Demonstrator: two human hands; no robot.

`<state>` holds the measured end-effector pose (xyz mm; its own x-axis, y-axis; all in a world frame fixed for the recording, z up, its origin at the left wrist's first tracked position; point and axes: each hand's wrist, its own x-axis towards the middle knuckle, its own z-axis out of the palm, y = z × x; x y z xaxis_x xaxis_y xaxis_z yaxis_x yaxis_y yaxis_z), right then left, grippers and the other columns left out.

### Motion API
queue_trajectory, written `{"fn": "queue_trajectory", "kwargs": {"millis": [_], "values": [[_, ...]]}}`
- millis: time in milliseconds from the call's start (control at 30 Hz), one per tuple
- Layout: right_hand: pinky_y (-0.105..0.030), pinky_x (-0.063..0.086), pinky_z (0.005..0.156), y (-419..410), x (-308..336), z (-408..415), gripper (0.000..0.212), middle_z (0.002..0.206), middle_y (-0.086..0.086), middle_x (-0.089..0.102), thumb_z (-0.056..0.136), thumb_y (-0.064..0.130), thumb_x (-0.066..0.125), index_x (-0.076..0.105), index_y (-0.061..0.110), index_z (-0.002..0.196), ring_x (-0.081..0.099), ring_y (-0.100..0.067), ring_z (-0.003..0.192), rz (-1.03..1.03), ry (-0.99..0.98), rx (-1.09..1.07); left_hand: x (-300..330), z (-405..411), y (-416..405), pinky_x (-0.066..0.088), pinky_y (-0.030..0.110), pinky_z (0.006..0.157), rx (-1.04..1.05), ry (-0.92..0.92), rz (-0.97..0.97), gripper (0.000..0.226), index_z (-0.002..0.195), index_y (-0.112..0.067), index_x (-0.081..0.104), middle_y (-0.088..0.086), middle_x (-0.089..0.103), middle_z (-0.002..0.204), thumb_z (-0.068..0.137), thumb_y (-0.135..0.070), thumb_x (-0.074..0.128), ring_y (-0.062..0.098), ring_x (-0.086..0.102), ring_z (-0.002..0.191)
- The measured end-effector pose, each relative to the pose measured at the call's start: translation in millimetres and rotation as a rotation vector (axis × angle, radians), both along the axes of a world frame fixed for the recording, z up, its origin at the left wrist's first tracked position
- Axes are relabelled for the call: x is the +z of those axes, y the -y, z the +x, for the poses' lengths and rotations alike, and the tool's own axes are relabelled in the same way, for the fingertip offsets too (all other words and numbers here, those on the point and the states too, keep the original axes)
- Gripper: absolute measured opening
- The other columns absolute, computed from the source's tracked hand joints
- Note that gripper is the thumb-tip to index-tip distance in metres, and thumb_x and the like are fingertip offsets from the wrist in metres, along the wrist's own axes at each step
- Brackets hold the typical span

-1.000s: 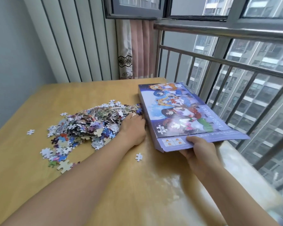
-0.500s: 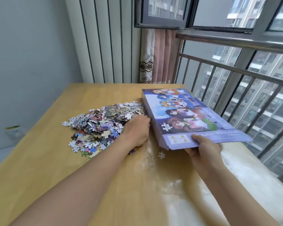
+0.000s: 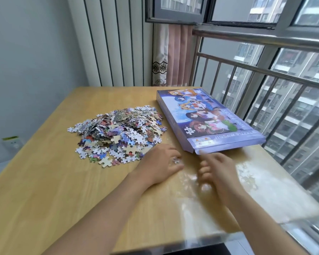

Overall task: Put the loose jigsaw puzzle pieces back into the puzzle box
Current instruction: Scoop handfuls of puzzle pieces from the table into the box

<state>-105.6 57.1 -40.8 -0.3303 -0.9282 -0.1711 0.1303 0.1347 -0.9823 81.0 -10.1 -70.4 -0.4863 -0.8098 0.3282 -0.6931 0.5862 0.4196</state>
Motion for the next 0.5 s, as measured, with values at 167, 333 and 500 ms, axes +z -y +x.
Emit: {"fn": "queue_trajectory", "kwargs": {"millis": [167,333,500], "values": [[-0.034,0.044,0.082,11,-24,38,0.014,0.096,-0.004,0.058,0.089,0.026,0.071,0.065,0.014,0.094,0.058,-0.026,0.095,-0.209,-1.179,0.291,4,30,8,0.044,0.030,0.103,0.047,-0.098,-0.075,0.029,0.111,-0.020,0.074,-0.004,0.069,0.118,0.088,-0.036,0.074,0.012,0.058,0.115],[-0.038,0.047,0.078,49,-23,88,0.007,0.090,-0.005,0.062,0.088,0.014,0.065,0.071,0.011,0.089,0.058,-0.026,0.086,-0.282,-1.176,0.435,9,100,9,0.039,0.042,0.112,0.350,-0.125,-0.315,0.042,0.126,-0.017,0.067,0.004,0.063,0.133,0.090,-0.039,0.064,0.022,0.051,0.131],[-0.031,0.046,0.096,87,-3,107,0.067,0.126,-0.003,0.060,0.075,0.031,0.087,0.060,0.018,0.134,0.057,-0.021,0.115,-0.304,-0.979,0.431,1,127,13,0.014,0.048,0.122,0.744,0.050,0.091,0.096,0.155,-0.033,0.028,0.001,0.019,0.165,0.077,-0.084,0.051,0.027,0.009,0.152]]}}
